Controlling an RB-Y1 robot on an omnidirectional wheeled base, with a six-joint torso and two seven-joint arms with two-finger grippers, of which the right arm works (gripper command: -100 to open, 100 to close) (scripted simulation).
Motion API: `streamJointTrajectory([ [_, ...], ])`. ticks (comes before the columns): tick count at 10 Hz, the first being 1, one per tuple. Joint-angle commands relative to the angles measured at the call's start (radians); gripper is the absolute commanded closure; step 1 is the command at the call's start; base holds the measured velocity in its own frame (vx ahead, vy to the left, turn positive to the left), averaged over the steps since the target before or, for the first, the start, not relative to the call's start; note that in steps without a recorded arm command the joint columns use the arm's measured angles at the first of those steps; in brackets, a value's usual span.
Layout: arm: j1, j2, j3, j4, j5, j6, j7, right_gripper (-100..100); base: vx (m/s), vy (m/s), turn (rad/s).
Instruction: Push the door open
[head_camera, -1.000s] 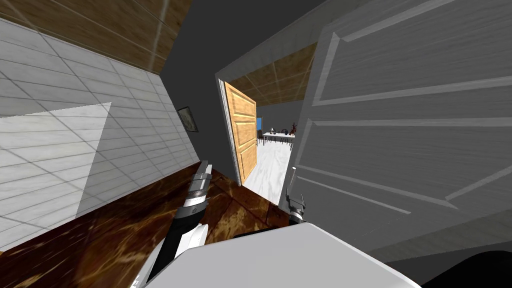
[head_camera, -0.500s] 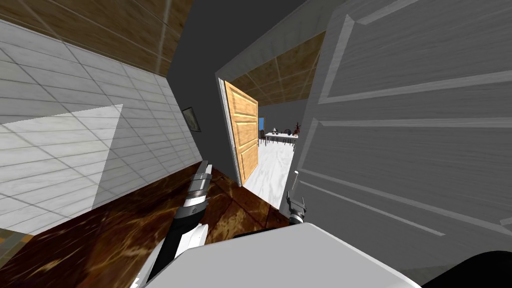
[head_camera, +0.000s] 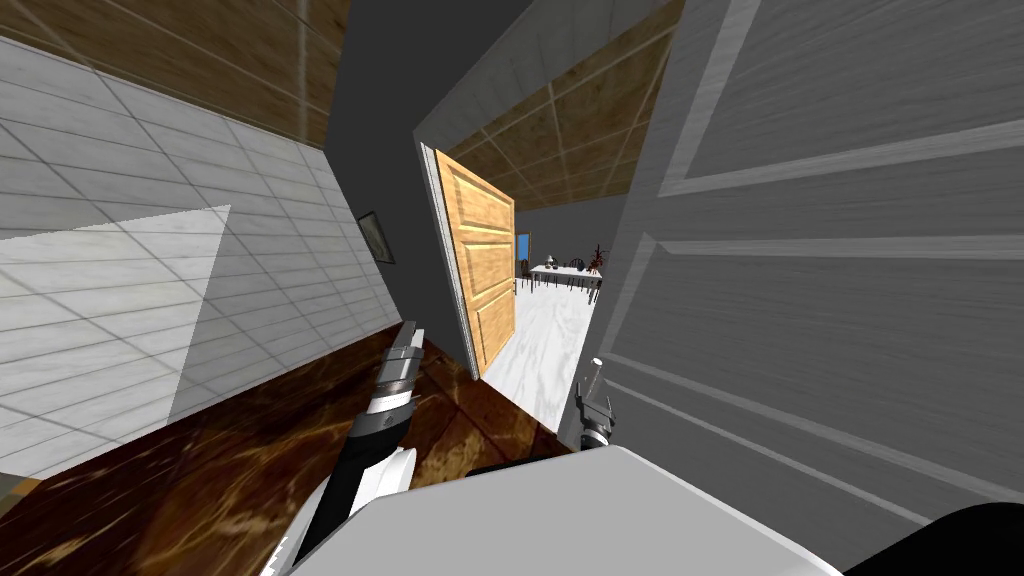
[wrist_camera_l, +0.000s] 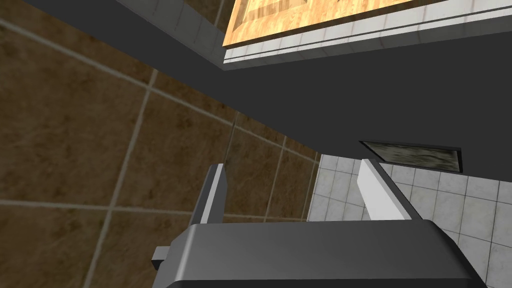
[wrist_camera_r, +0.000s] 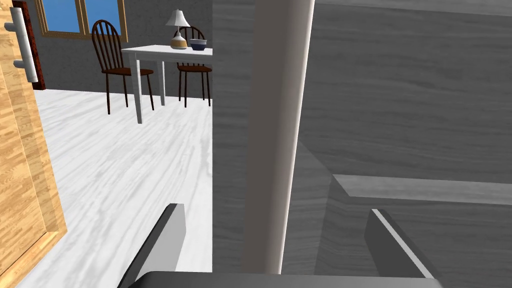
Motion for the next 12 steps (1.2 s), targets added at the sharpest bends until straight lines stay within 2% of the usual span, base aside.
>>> streamJointTrajectory([
  [1, -0.004, -0.002, -0.004, 0.012, -0.001, -0.003, -0.008, -100, 0.159, -0.105, 0.024],
  [4, -0.007, -0.002, -0.007, 0.018, -0.003, -0.004, -0.013, -100, 0.154, -0.093, 0.021],
  [5, -0.007, -0.002, -0.007, 0.018, -0.003, -0.004, -0.013, 100, -0.015, 0.005, -0.023],
  [10, -0.007, -0.002, -0.007, 0.018, -0.003, -0.004, -0.013, 100, -0.011, 0.006, 0.003],
  [12, -0.009, -0.005, -0.021, 0.019, -0.013, -0.004, -0.011, 100, 0.158, -0.023, -0.039],
])
